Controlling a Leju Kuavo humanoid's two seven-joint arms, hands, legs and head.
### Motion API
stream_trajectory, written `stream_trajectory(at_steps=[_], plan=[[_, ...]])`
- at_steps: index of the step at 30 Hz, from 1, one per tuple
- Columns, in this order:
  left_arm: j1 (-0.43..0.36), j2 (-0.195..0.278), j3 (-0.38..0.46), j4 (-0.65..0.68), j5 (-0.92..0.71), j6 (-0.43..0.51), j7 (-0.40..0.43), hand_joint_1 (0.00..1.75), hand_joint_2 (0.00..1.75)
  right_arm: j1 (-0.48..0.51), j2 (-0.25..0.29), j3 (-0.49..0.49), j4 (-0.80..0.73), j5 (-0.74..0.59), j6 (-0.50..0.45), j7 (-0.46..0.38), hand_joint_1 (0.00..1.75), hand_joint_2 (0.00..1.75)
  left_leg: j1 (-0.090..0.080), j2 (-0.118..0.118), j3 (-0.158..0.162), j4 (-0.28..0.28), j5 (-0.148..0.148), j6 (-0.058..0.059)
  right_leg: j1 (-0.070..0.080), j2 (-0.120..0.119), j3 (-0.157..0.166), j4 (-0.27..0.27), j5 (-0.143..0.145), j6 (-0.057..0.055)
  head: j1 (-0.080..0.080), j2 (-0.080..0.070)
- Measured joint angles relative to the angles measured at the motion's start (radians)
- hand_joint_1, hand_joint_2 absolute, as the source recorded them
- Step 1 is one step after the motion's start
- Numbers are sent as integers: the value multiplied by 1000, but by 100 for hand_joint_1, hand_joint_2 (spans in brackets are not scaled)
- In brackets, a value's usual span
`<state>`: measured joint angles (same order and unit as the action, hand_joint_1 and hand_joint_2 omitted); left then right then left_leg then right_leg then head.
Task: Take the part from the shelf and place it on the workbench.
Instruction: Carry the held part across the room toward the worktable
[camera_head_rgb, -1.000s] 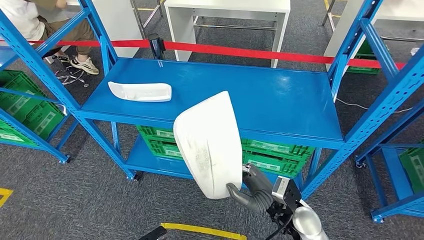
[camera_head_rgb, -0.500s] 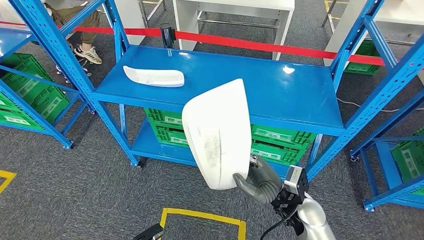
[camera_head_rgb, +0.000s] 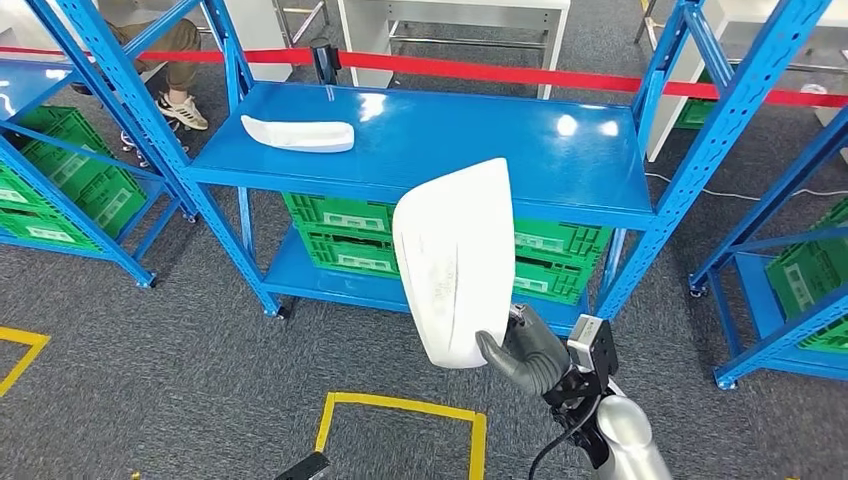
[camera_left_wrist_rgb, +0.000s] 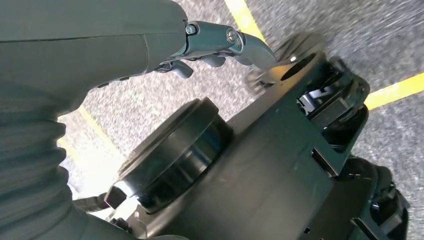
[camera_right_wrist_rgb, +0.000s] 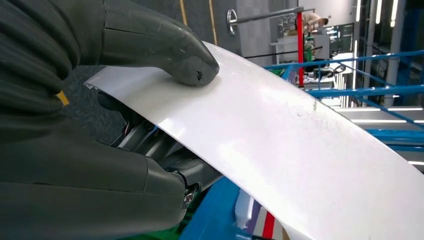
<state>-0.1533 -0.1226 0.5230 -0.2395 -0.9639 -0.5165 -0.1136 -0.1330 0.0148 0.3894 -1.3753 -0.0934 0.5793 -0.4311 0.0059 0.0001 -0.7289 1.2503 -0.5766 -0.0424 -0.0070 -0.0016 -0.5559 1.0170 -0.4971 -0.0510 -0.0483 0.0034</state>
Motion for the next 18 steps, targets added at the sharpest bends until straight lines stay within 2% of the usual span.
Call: stream_trajectory(at_steps=[1, 2, 3, 4, 6, 7, 8, 9, 10, 11, 12, 14, 15, 16, 17, 18], plan=[[1, -1, 0, 1, 1, 0, 3, 0, 175, 2, 1, -1, 0, -2, 1, 2, 175, 175, 1, 0, 7, 34, 4, -1, 1, 0, -15, 2, 11, 1, 0, 0], [2, -2, 0, 2, 1, 0, 6, 0, 175, 4, 1, -1, 0, -3, 2, 4, 175, 175, 1, 0, 27, 39, 27, -1, 1, -1, -30, 4, 21, 4, 0, 0], [3, -2, 0, 3, 0, 0, 9, 0, 175, 6, 2, -2, 0, -4, 2, 8, 175, 175, 1, 0, 63, 10, 56, 0, 1, -1, -43, 8, 31, 7, 0, 0], [4, -2, 0, 4, 0, 0, 11, 0, 175, 8, 3, -2, -2, -6, 3, 12, 175, 175, 1, -1, 110, -47, 71, 3, 0, -1, -55, 11, 39, 11, 0, 0], [5, -3, 1, 4, 2, 0, 13, 0, 175, 11, 5, -3, -7, -12, 5, 20, 175, 175, -3, -3, 205, -178, 59, 12, 1, -2, -70, 17, 52, 21, 0, 0], [5, -3, 1, 4, 5, 0, 13, 0, 175, 11, 6, -3, -9, -14, 5, 24, 175, 175, -6, -5, 229, -220, 46, 18, 1, -2, -75, 17, 60, 27, 0, 0], [5, -3, 2, 4, 9, 0, 13, 0, 175, 12, 7, -3, -10, -14, 6, 28, 175, 175, -10, -6, 237, -240, 41, 24, 0, -2, -78, 16, 69, 34, 1, 0], [7, -3, 3, 4, 11, 0, 13, 0, 175, 13, 8, -3, -10, -14, 6, 32, 175, 175, -11, -5, 231, -246, 45, 32, -1, -2, -81, 14, 77, 40, 1, 0], [9, -3, 5, 5, 13, 0, 13, 0, 175, 14, 8, -3, -10, -13, 6, 35, 175, 175, -11, -3, 223, -248, 54, 41, -3, -1, -87, 19, 73, 45, 1, 0], [10, -2, 7, 5, 14, 0, 14, 0, 175, 16, 8, -3, -10, -12, 5, 38, 175, 175, -10, -1, 215, -250, 64, 49, -4, 0, -95, 35, 51, 50, 2, 0], [11, -1, 8, 6, 13, 0, 14, 0, 175, 17, 8, -3, -10, -11, 4, 40, 175, 175, -9, 2, 204, -251, 76, 57, -5, 1, -109, 70, 11, 54, 3, 0], [12, 2, 9, 6, 8, 0, 16, 0, 175, 19, 8, -3, -10, -8, 2, 42, 175, 175, -11, 4, 176, -250, 99, 68, -6, 1, -139, 183, -88, 59, 6, 0], [12, 3, 9, 6, 5, 0, 16, 0, 175, 20, 8, -3, -10, -7, 2, 43, 175, 175, -13, 5, 160, -248, 112, 70, -5, 1, -149, 242, -118, 60, 6, 0], [13, 3, 9, 6, 3, 0, 17, 0, 175, 23, 8, -3, -10, -6, 2, 42, 175, 175, -14, 5, 142, -246, 124, 70, -4, 2, -148, 279, -121, 58, 6, 0], [13, 3, 9, 6, 1, 0, 16, 0, 175, 27, 8, -3, -10, -5, 2, 42, 175, 175, -15, 5, 124, -243, 136, 70, -2, 2, -134, 290, -104, 56, 6, 0], [14, 3, 9, 7, 1, 0, 16, 0, 175, 32, 8, -3, -10, -5, 2, 42, 175, 175, -16, 5, 107, -240, 146, 69, 1, 2, -107, 273, -76, 52, 6, 0]])
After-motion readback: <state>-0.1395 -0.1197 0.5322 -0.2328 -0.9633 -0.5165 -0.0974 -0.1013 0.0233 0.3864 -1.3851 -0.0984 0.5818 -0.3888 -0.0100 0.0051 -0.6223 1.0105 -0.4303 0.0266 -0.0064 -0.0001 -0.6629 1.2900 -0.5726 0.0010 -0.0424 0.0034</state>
